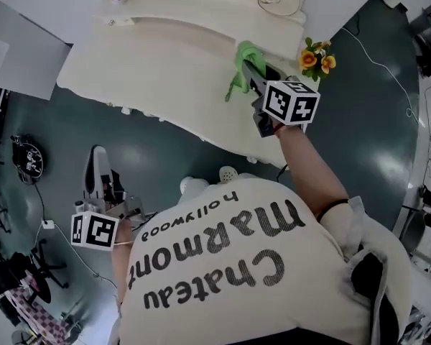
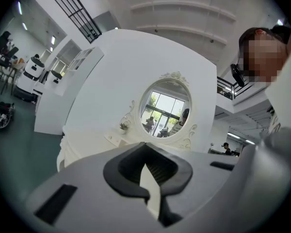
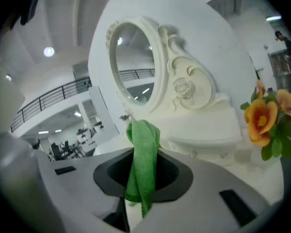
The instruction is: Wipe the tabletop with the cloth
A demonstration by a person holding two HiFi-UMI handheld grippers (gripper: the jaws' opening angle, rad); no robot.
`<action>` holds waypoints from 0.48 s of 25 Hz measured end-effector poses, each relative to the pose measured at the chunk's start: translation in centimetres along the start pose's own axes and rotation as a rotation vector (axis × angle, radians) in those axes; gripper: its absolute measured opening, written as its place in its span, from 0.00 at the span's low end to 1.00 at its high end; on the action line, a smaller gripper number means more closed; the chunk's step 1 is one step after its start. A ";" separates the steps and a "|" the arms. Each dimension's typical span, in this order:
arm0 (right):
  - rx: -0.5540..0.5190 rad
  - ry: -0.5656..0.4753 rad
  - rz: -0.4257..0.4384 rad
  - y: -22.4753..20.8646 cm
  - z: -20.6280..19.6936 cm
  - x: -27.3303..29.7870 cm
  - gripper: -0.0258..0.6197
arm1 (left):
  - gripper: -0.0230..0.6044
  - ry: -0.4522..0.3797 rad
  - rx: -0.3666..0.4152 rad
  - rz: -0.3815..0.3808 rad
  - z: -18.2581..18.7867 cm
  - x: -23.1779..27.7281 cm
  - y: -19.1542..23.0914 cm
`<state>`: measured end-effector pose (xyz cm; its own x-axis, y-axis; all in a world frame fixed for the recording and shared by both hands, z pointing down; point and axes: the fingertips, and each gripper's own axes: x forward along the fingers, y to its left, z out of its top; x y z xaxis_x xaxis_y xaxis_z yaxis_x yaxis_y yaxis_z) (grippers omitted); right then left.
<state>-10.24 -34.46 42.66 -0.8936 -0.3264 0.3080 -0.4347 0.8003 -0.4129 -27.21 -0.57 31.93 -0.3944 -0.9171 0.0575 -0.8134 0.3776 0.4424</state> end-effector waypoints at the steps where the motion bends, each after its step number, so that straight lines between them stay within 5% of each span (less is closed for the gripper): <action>1: -0.033 0.059 -0.026 -0.5 -1.4 0.9 0.18 | 0.05 -0.003 0.015 0.013 0.4 0.5 0.5; 6: -0.224 0.312 -0.175 -3.1 -6.6 3.9 0.18 | 0.05 0.022 0.056 -0.046 2.4 4.5 1.3; 12: -0.192 0.409 -0.239 -3.9 -8.7 5.5 0.18 | 0.05 0.064 0.054 -0.135 5.0 9.0 3.6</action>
<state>-12.48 -35.02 53.41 -0.6379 -0.3192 0.7009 -0.5591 0.8178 -0.1365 -35.77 -6.83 29.56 -0.2534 -0.9656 0.0590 -0.8795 0.2553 0.4016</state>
